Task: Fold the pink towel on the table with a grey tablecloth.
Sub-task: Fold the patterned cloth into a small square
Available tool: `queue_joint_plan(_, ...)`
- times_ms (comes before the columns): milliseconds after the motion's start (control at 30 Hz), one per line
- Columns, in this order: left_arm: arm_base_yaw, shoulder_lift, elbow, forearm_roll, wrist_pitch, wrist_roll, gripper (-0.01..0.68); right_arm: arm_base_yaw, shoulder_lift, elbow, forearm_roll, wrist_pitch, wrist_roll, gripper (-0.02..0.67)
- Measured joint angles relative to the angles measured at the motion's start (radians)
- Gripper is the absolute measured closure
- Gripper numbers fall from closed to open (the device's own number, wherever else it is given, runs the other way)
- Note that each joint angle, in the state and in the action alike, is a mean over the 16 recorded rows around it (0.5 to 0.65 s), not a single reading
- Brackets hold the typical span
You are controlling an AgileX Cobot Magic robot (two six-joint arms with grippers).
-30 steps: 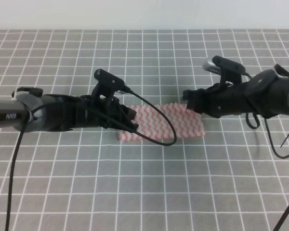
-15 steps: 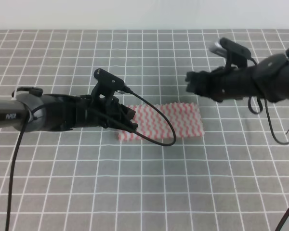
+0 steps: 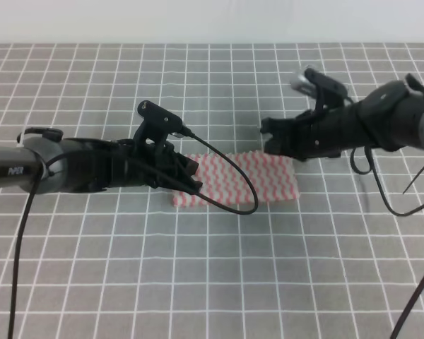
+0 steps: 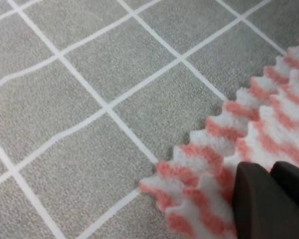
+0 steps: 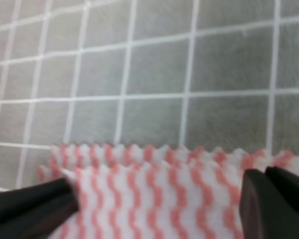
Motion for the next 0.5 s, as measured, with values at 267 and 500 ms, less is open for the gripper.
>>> queue_joint_plan(267,0.000,0.003,0.000,0.002,0.002,0.001,0.624,0.000,0.033,0.000,-0.045,-0.027,0.003,0.663)
queue_joint_plan(500,0.000,-0.007,-0.003,0.000,0.005,0.021,0.624,-0.006,0.035,0.000,-0.090,-0.054,0.006,0.664)
